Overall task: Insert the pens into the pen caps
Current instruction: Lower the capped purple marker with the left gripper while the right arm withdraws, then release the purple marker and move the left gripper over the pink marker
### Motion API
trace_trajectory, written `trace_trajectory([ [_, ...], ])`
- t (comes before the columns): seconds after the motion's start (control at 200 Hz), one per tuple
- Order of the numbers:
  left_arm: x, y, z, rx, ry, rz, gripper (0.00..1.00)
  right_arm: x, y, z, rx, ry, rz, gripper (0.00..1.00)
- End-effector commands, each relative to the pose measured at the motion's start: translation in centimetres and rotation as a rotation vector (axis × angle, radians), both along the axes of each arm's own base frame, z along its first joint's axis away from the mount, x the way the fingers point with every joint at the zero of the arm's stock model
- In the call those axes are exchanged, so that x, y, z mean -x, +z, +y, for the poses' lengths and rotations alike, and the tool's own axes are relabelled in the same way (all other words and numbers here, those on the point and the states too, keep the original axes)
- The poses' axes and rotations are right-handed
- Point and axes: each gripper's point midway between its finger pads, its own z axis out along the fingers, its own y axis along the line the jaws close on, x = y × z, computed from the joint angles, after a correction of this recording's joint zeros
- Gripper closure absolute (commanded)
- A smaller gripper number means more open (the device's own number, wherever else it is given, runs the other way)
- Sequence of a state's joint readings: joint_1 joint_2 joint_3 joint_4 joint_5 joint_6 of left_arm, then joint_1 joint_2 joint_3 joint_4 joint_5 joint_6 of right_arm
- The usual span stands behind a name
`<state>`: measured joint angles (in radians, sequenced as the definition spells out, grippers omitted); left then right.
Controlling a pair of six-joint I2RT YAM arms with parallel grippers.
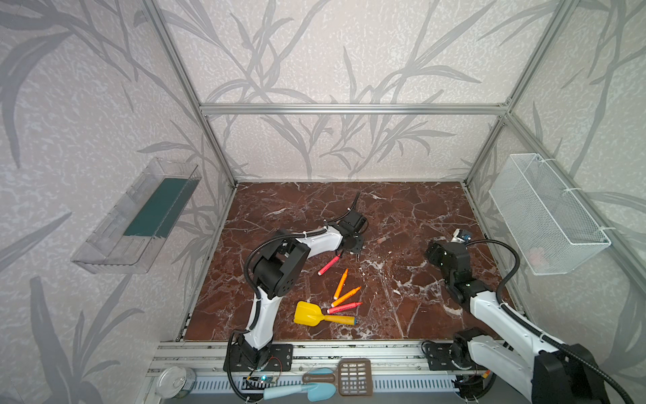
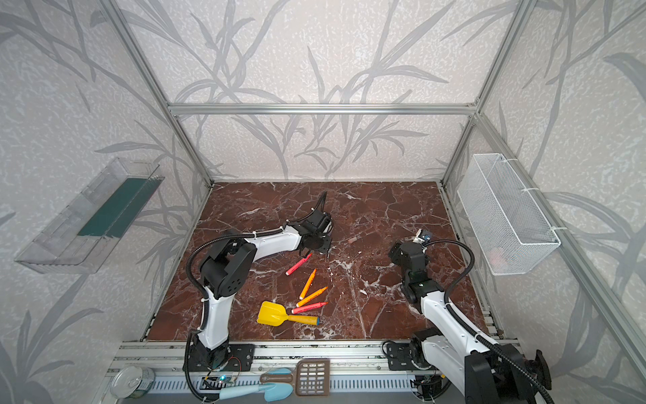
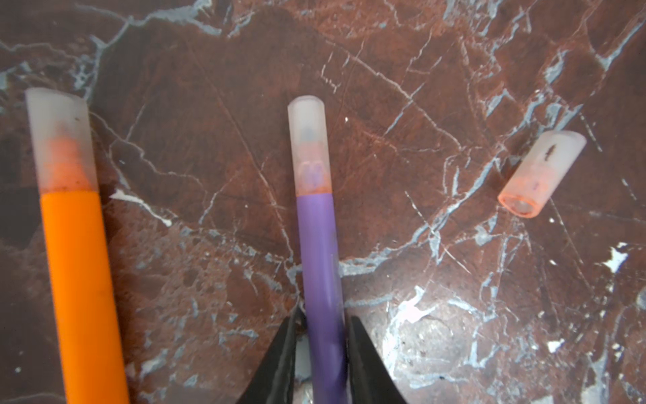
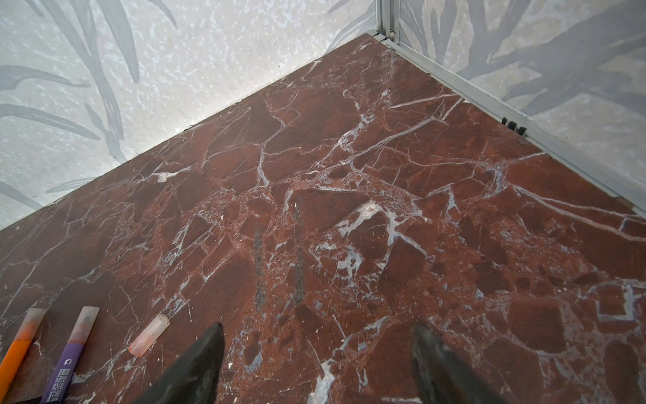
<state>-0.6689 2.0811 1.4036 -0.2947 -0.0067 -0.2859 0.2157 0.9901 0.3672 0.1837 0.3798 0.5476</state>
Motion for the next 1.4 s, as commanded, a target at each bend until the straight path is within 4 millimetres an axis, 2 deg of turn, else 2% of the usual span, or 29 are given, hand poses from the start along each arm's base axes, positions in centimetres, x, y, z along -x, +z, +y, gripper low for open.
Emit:
trace_trajectory([
  [0.0, -0.1, 0.6, 0.5, -0.01, 0.001, 0.003, 0.7, 0.1, 0.5, -0.1, 0.004, 0.004, -0.028, 0.18],
  [0.1, 0.8, 2.4, 0.1, 0.034, -0.062, -0.029, 0.62, -0.1, 0.5, -0.1, 0.007, 0.0, -0.033, 0.18],
  [0.135, 1.2, 3.2, 0.1, 0.047, -0.083, -0.044, 0.56, -0.3, 0.5, 0.0, 0.009, 0.004, -0.034, 0.18],
  [0.2, 2.1, 4.9, 0.6, 0.071, -0.1, -0.087, 0.47, -0.6, 0.6, 0.0, 0.012, 0.005, -0.03, 0.18],
  [0.29, 3.9, 6.8, 1.9, 0.108, -0.101, -0.142, 0.43, -0.8, 0.5, 0.0, 0.02, 0.002, -0.01, 0.18],
  [0.395, 6.8, 7.7, 4.1, 0.14, -0.077, -0.176, 0.42, -0.5, 0.7, -0.2, 0.017, -0.003, -0.032, 0.19],
  [0.545, 11.7, 7.1, 7.5, 0.178, -0.017, -0.2, 0.42, 0.2, 1.2, -0.2, 0.008, 0.008, -0.09, 0.19],
  [0.68, 14.1, 9.7, 9.9, 0.272, 0.064, -0.257, 0.43, 0.2, 1.2, 0.1, 0.004, 0.023, -0.095, 0.18],
  [0.75, 15.5, 10.2, 10.2, 0.358, 0.069, -0.27, 0.43, 0.0, 1.1, 0.3, 0.003, 0.038, -0.082, 0.18],
  [0.85, 16.8, 10.2, 12.0, 0.389, 0.138, -0.272, 0.42, -0.3, 0.9, 0.9, 0.005, 0.069, -0.055, 0.18],
  [0.95, 17.7, 10.7, 13.2, 0.397, 0.145, -0.294, 0.42, -0.5, 0.7, 1.2, 0.006, 0.086, -0.04, 0.18],
  [1.08, 18.1, 10.7, 14.2, 0.395, 0.163, -0.323, 0.36, -0.5, 0.6, 1.6, 0.001, 0.111, -0.029, 0.18],
  [1.284, 17.7, 10.0, 12.2, 0.438, 0.113, -0.286, 0.36, 0.0, 0.8, 2.1, -0.009, 0.142, -0.046, 0.18],
  [1.394, 16.8, 7.9, 11.6, 0.389, 0.113, -0.261, 0.37, -0.1, 0.8, 2.4, -0.012, 0.163, -0.052, 0.17],
])
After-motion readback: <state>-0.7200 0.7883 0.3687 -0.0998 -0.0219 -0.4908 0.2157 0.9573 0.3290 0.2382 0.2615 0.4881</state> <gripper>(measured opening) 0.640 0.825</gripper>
